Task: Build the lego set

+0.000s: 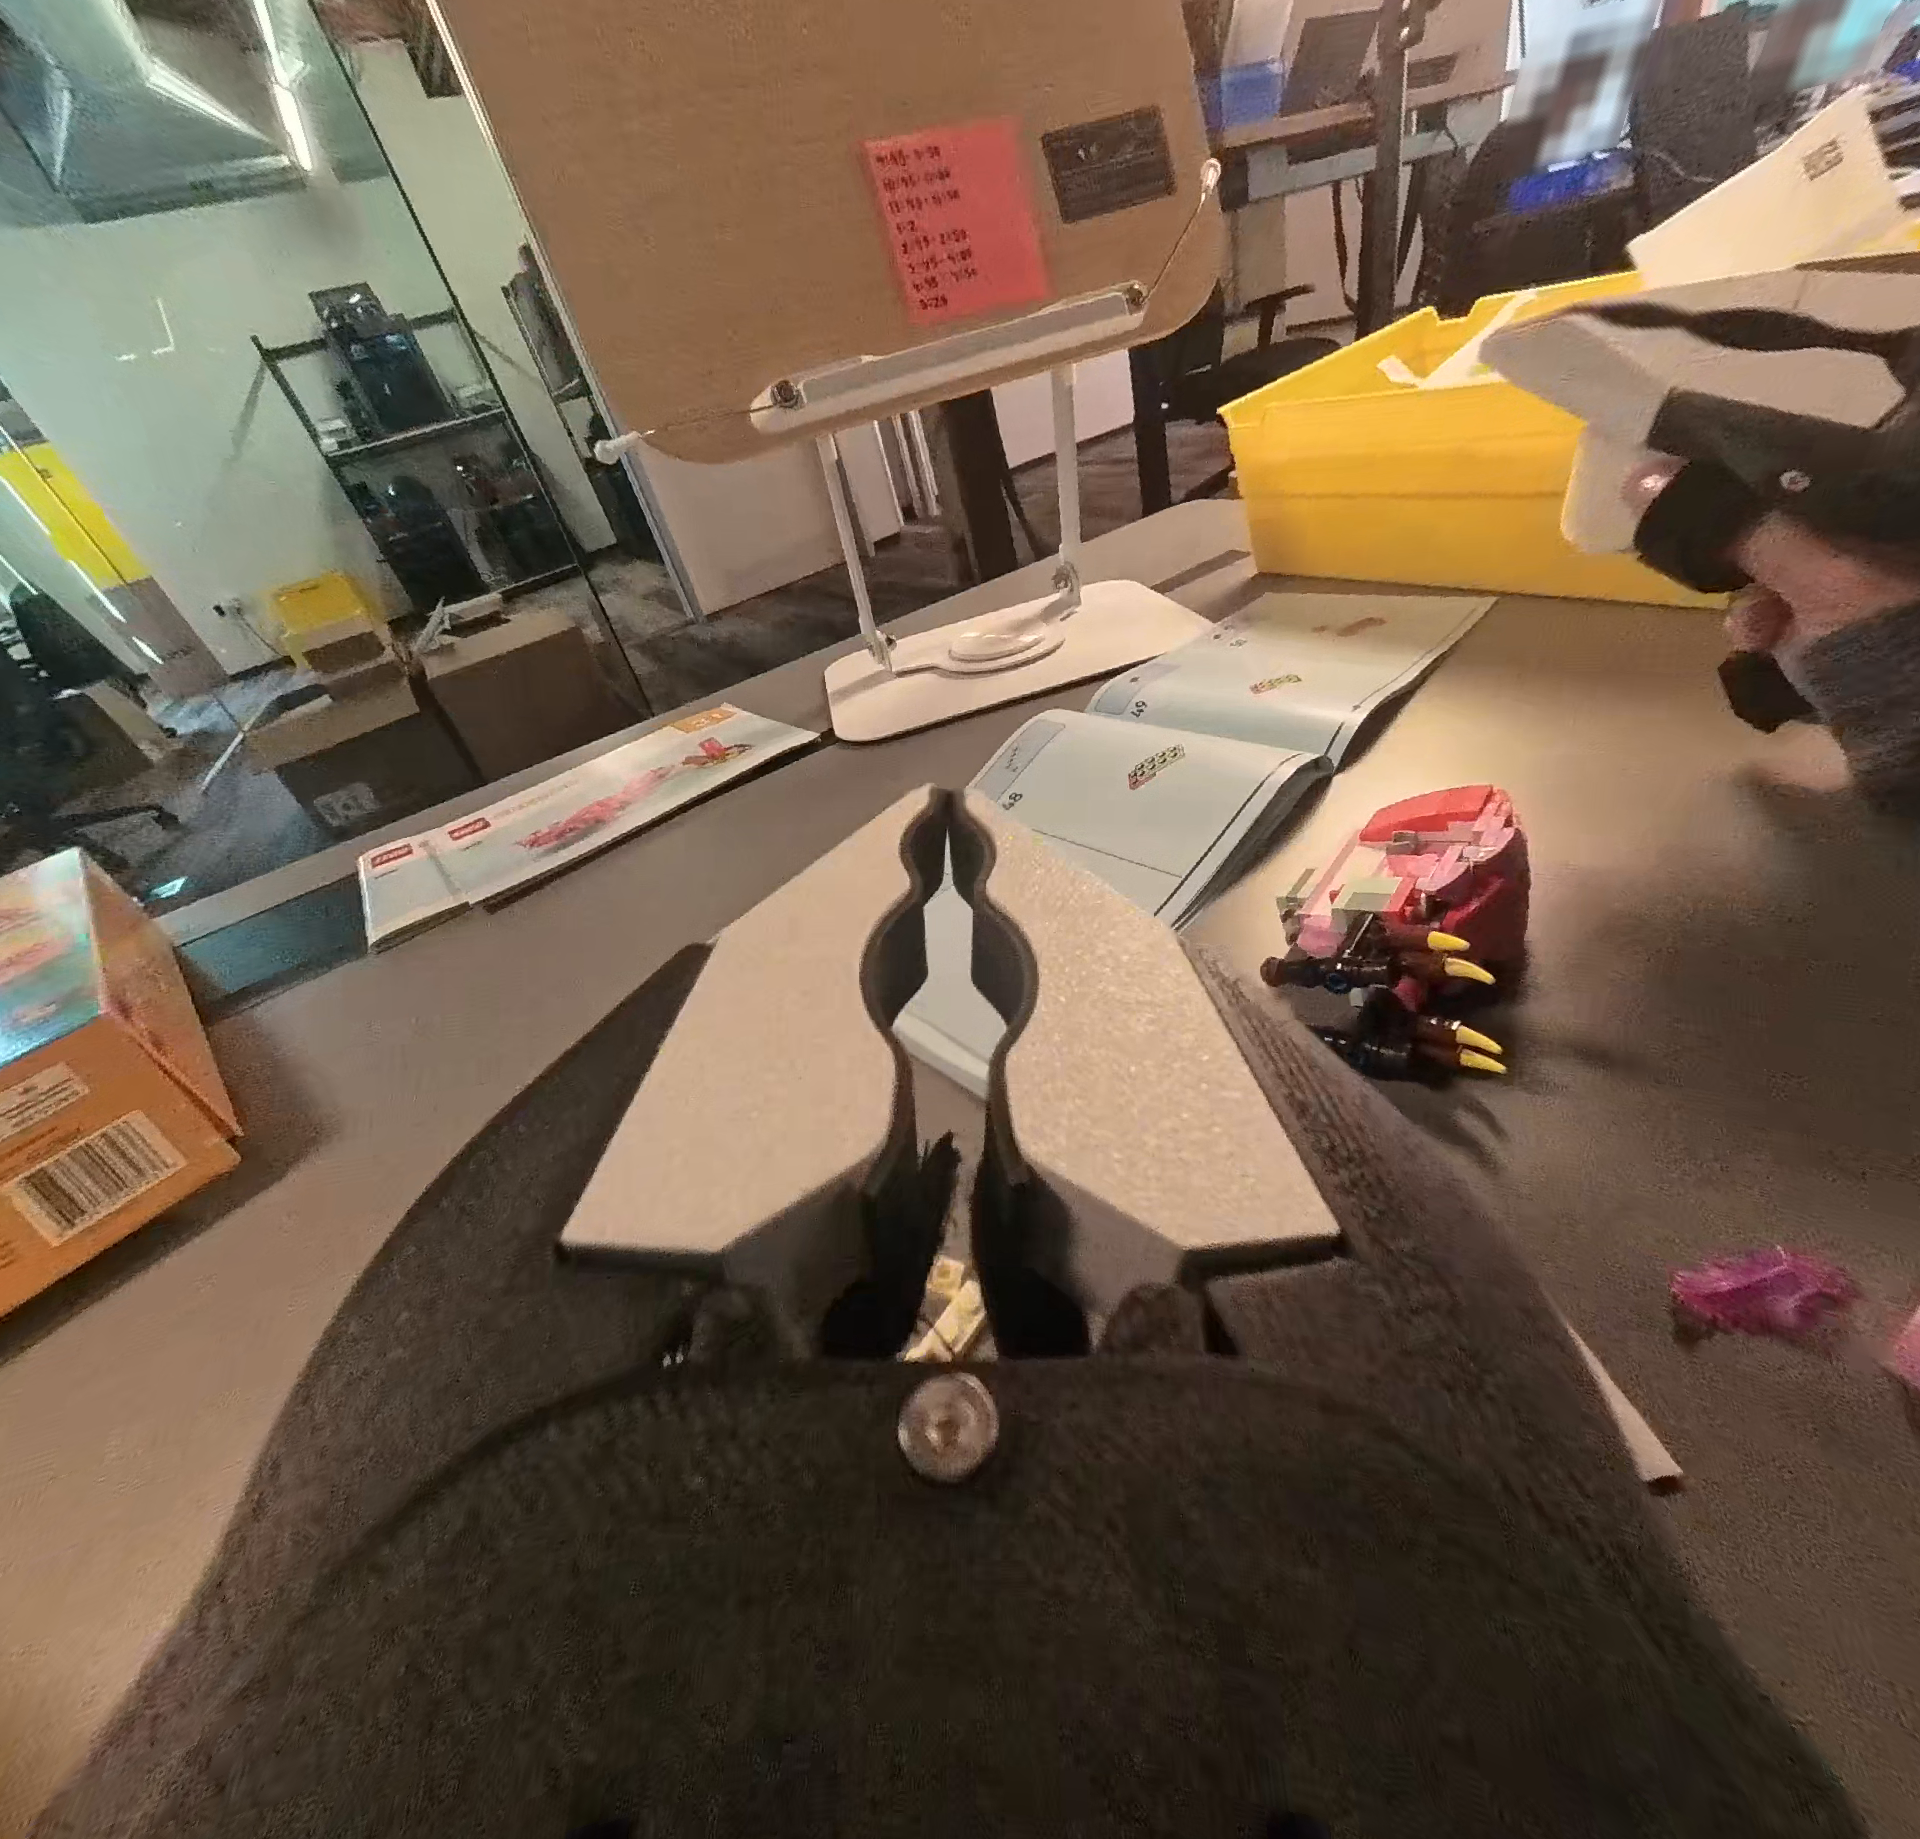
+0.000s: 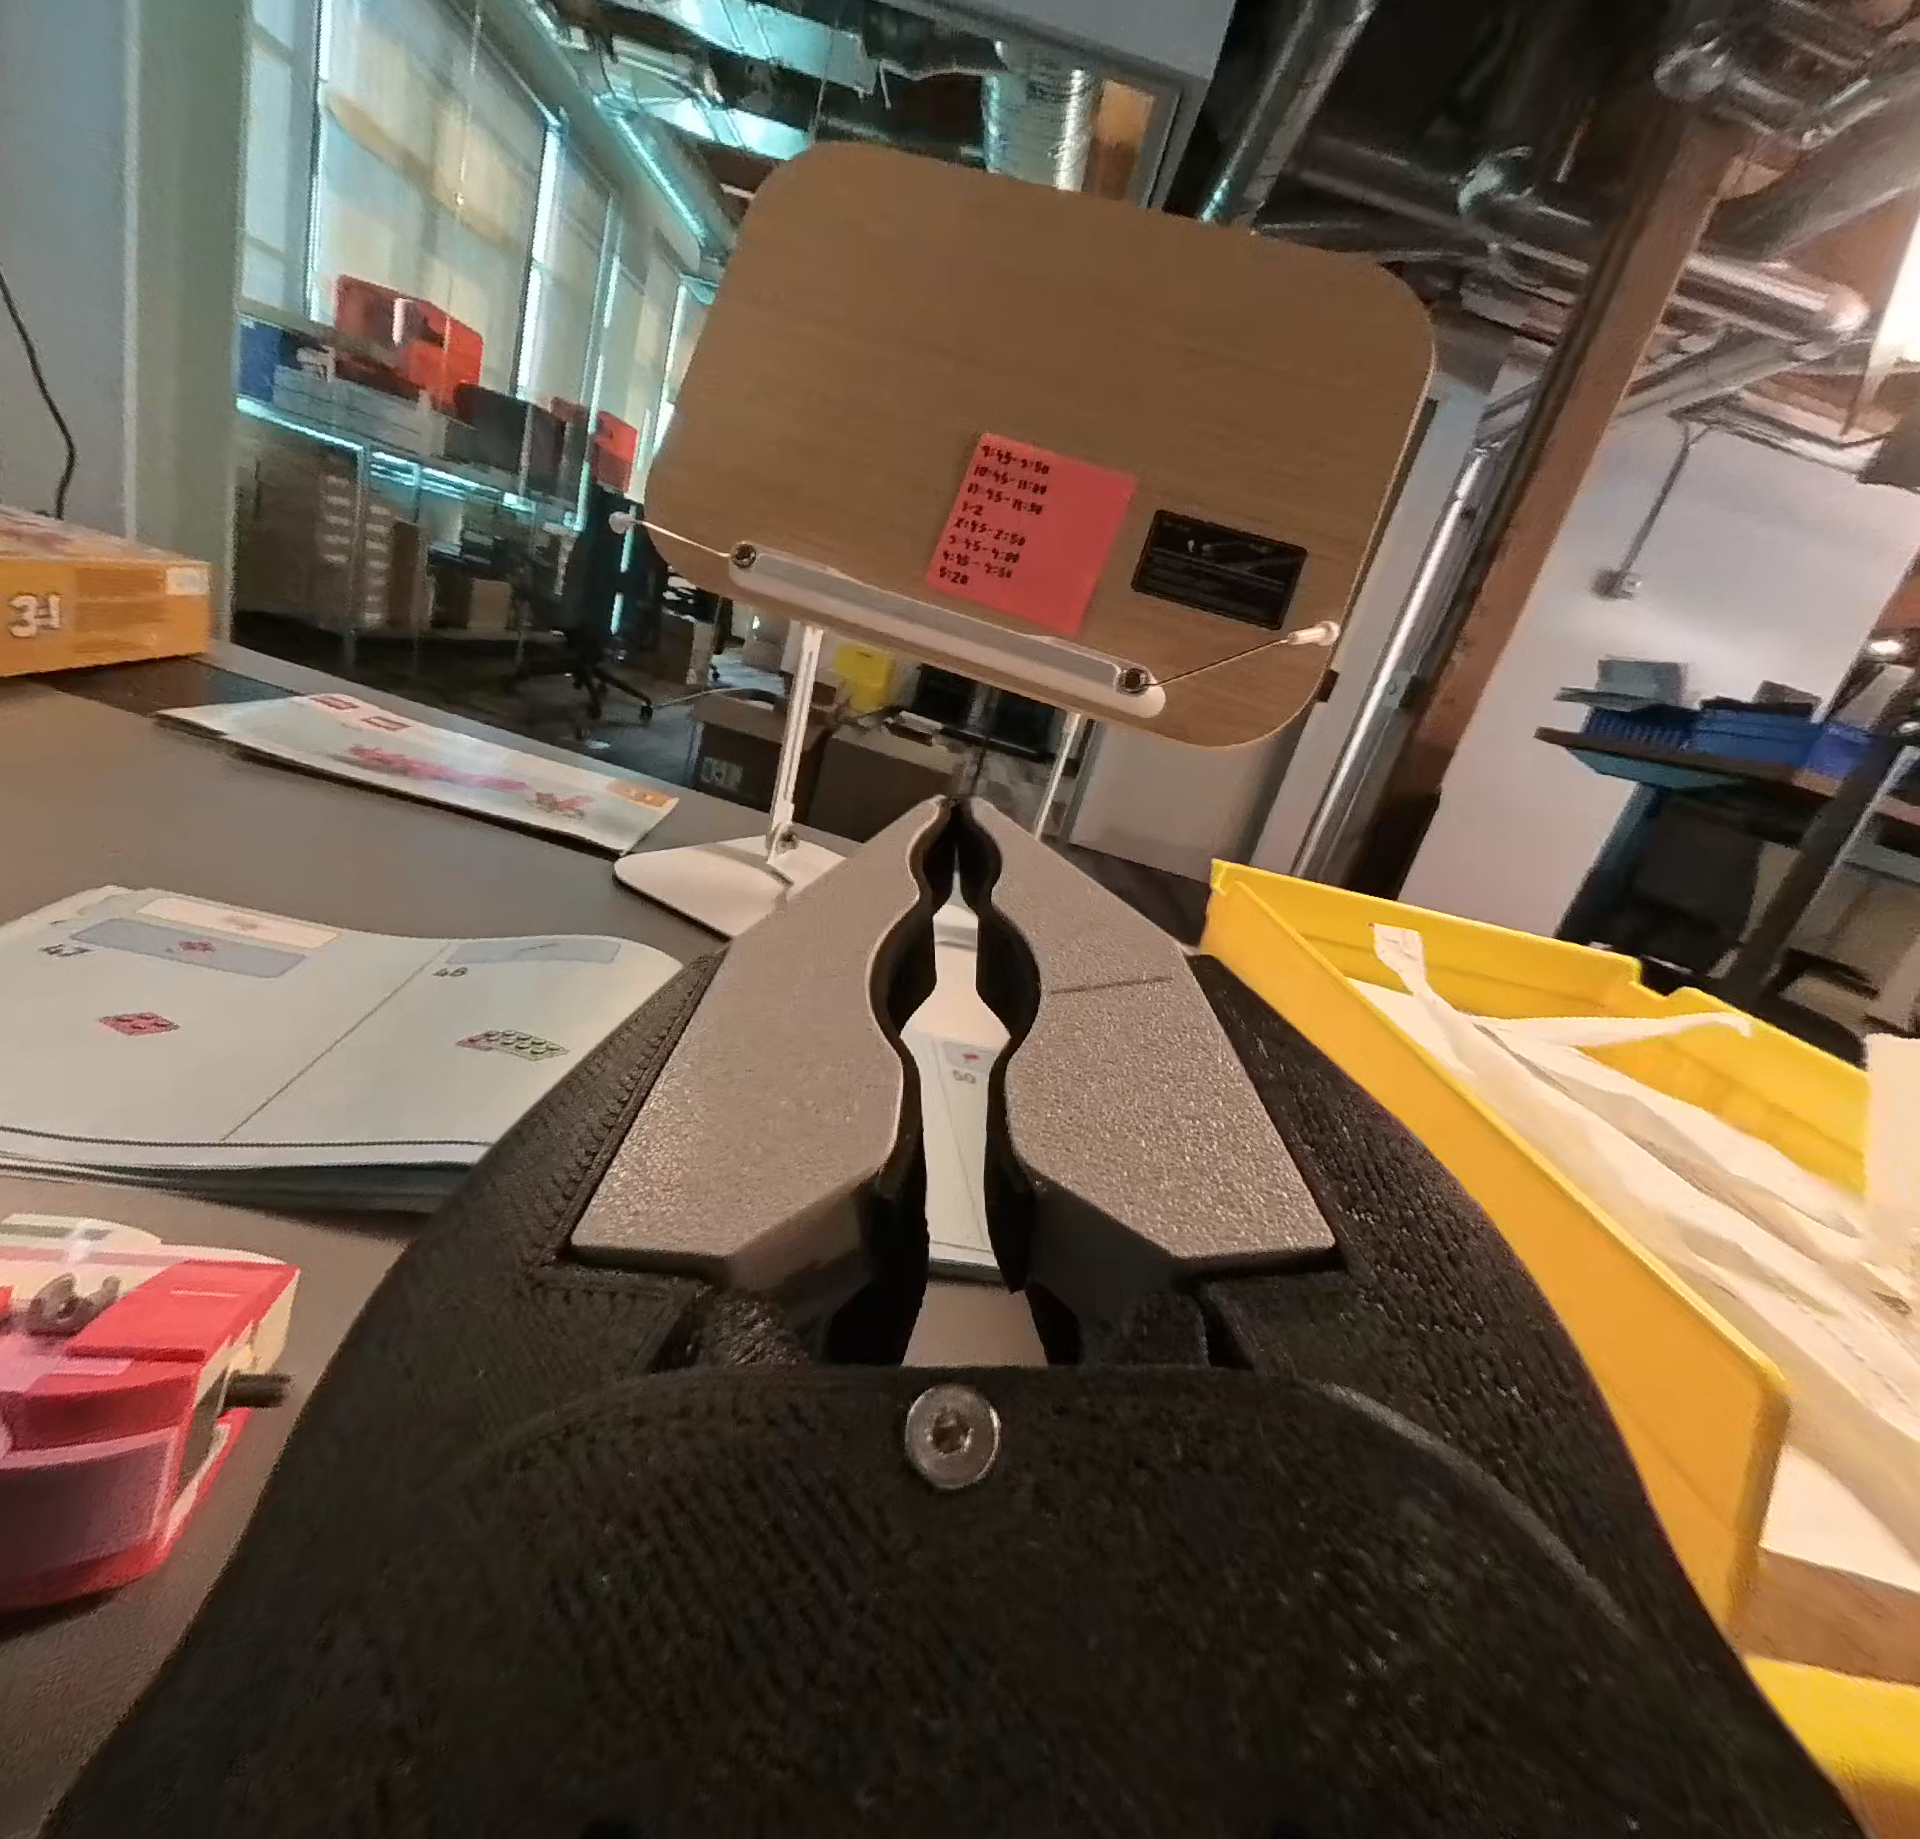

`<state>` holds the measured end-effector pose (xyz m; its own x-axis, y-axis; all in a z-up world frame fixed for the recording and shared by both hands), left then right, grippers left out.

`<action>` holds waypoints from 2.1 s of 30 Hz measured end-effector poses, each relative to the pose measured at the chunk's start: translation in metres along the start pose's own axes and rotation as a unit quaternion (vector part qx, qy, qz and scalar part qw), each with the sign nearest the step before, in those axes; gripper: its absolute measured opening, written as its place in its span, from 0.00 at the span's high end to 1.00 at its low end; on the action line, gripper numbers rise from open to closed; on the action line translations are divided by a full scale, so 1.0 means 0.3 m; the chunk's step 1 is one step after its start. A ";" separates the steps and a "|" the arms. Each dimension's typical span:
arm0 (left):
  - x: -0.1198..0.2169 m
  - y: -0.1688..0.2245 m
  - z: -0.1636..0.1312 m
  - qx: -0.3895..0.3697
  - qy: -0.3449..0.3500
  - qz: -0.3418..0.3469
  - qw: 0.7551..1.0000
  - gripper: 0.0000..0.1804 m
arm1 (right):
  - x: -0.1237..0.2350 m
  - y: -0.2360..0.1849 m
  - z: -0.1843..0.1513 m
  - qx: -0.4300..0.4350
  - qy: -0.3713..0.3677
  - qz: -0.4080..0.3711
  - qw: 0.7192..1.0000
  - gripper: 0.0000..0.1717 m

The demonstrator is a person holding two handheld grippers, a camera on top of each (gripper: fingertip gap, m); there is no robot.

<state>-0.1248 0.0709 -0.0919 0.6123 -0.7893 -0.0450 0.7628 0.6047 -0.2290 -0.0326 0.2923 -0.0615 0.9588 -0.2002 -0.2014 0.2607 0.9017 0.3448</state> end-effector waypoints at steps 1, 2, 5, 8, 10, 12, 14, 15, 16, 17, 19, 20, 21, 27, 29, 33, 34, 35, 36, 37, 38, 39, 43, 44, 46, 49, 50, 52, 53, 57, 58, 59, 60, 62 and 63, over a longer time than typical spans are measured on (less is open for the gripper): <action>0.000 0.002 -0.002 0.000 -0.001 -0.002 1.000 1.00 | -0.007 -0.006 -0.007 -0.006 -0.003 0.008 1.000 1.00; -0.001 0.003 -0.005 -0.001 -0.004 -0.003 1.000 1.00 | -0.016 -0.012 -0.015 -0.012 -0.010 0.014 1.000 1.00; -0.005 0.013 -0.015 -0.002 -0.009 -0.011 1.000 1.00 | -0.035 -0.044 -0.017 -0.017 -0.013 0.036 0.999 1.00; -0.004 0.031 -0.020 -0.004 -0.012 -0.026 1.000 1.00 | -0.041 -0.061 -0.010 -0.010 -0.010 0.044 0.999 1.00; -0.002 0.040 -0.020 -0.008 -0.010 -0.033 0.999 1.00 | -0.035 -0.049 -0.006 -0.009 -0.008 0.034 0.999 1.00; 0.004 0.056 -0.017 -0.013 -0.002 -0.049 0.999 1.00 | -0.008 0.007 0.007 0.013 0.002 -0.009 1.000 1.00; 0.012 0.074 -0.016 -0.016 0.008 -0.074 0.997 1.00 | 0.030 0.101 -0.007 0.025 -0.008 -0.075 0.997 1.00; 0.011 0.070 -0.013 -0.011 0.011 -0.075 0.997 1.00 | 0.044 0.136 -0.024 0.011 -0.016 -0.094 0.995 1.00; 0.010 0.062 -0.012 -0.003 0.011 -0.071 0.997 1.00 | 0.056 0.160 -0.035 -0.004 -0.018 -0.106 0.994 1.00; 0.009 0.052 -0.011 0.005 0.011 -0.067 0.998 1.00 | 0.066 0.174 -0.038 -0.011 -0.016 -0.114 0.993 1.00; 0.010 0.036 -0.005 0.024 0.014 -0.063 0.998 1.00 | 0.070 0.177 -0.036 -0.014 -0.012 -0.117 0.993 1.00; 0.009 0.031 -0.003 0.034 0.014 -0.064 0.997 1.00 | 0.064 0.168 -0.033 -0.011 -0.013 -0.110 0.994 1.00; 0.009 0.029 -0.002 0.041 0.013 -0.065 0.997 1.00 | 0.057 0.156 -0.030 -0.005 -0.013 -0.103 0.995 1.00; 0.011 0.032 -0.002 0.044 0.011 -0.070 0.997 1.00 | 0.018 0.098 -0.022 0.032 -0.023 -0.066 0.997 1.00; 0.011 0.032 -0.001 0.045 0.011 -0.071 0.996 1.00 | 0.019 0.099 -0.020 0.026 -0.019 -0.065 0.997 1.00; 0.009 0.036 -0.005 0.041 0.008 -0.073 0.996 1.00 | 0.027 0.123 -0.031 0.009 -0.023 -0.077 0.997 1.00; 0.008 0.036 -0.006 0.041 0.007 -0.073 0.996 1.00 | 0.027 0.125 -0.031 0.005 -0.022 -0.077 0.997 1.00; 0.008 0.036 -0.006 0.041 0.007 -0.073 0.996 1.00 | 0.028 0.126 -0.029 0.003 -0.020 -0.077 0.997 1.00; 0.008 0.036 -0.006 0.041 0.007 -0.074 0.996 1.00 | 0.029 0.126 -0.026 0.002 -0.017 -0.077 0.997 1.00; 0.007 0.036 -0.006 0.042 0.006 -0.073 0.996 1.00 | 0.030 0.126 -0.024 0.001 -0.015 -0.076 0.997 1.00; 0.007 0.036 -0.006 0.042 0.006 -0.073 0.996 1.00 | 0.029 0.126 -0.023 0.000 -0.015 -0.076 0.997 1.00; 0.007 0.035 -0.006 0.042 0.006 -0.073 0.996 1.00 | 0.028 0.125 -0.024 -0.001 -0.015 -0.075 0.997 1.00; 0.007 0.036 -0.006 0.040 0.007 -0.073 0.997 1.00 | 0.020 0.123 -0.035 -0.008 -0.022 -0.070 0.997 1.00; 0.007 0.036 -0.006 0.040 0.007 -0.073 0.997 1.00 | 0.020 0.122 -0.035 -0.009 -0.021 -0.069 0.997 1.00; 0.007 0.037 -0.006 0.039 0.007 -0.072 0.997 1.00 | 0.021 0.123 -0.032 -0.009 -0.019 -0.070 0.997 1.00; 0.006 0.037 -0.006 0.038 0.007 -0.073 0.997 1.00 | 0.025 0.130 -0.033 -0.014 -0.017 -0.073 0.997 1.00; 0.007 0.038 -0.006 0.037 0.007 -0.073 0.997 1.00 | 0.027 0.133 -0.033 -0.016 -0.017 -0.075 0.997 1.00; 0.007 0.038 -0.006 0.037 0.008 -0.073 0.997 1.00 | 0.031 0.140 -0.033 -0.019 -0.015 -0.078 0.997 1.00; 0.007 0.039 -0.006 0.036 0.007 -0.073 0.997 1.00 | 0.032 0.142 -0.034 -0.021 -0.014 -0.079 0.997 1.00; 0.006 0.039 -0.006 0.036 0.008 -0.073 0.997 1.00 | 0.033 0.144 -0.035 -0.027 -0.012 -0.078 0.997 1.00; 0.007 0.040 -0.006 0.036 0.007 -0.073 0.997 1.00 | 0.032 0.143 -0.035 -0.027 -0.012 -0.077 0.997 1.00; 0.006 0.040 -0.006 0.035 0.007 -0.073 0.997 1.00 | 0.031 0.141 -0.035 -0.027 -0.012 -0.075 0.997 1.00; 0.006 0.040 -0.006 0.035 0.007 -0.073 0.997 1.00 | 0.030 0.139 -0.035 -0.026 -0.012 -0.074 0.997 1.00; 0.006 0.041 -0.006 0.035 0.007 -0.073 0.997 1.00 | 0.028 0.135 -0.034 -0.024 -0.012 -0.072 0.997 1.00; 0.006 0.041 -0.006 0.035 0.007 -0.073 0.997 1.00 | 0.027 0.133 -0.034 -0.023 -0.012 -0.071 0.997 1.00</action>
<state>-0.1147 0.0766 -0.0965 0.4903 -0.8711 -0.0298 0.8569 0.4880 -0.1661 -0.0155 0.3307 -0.0589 0.9154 -0.3350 -0.2231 0.3885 0.8804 0.2719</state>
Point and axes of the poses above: each gripper's, where its closed fingertips meet, x back along the fingers, z out of its top, y = z × x across the jaws, the point moved 1 cm from there along x, back along the fingers, and after that the axes turned 14 degrees about z, right-handed, at the moved point
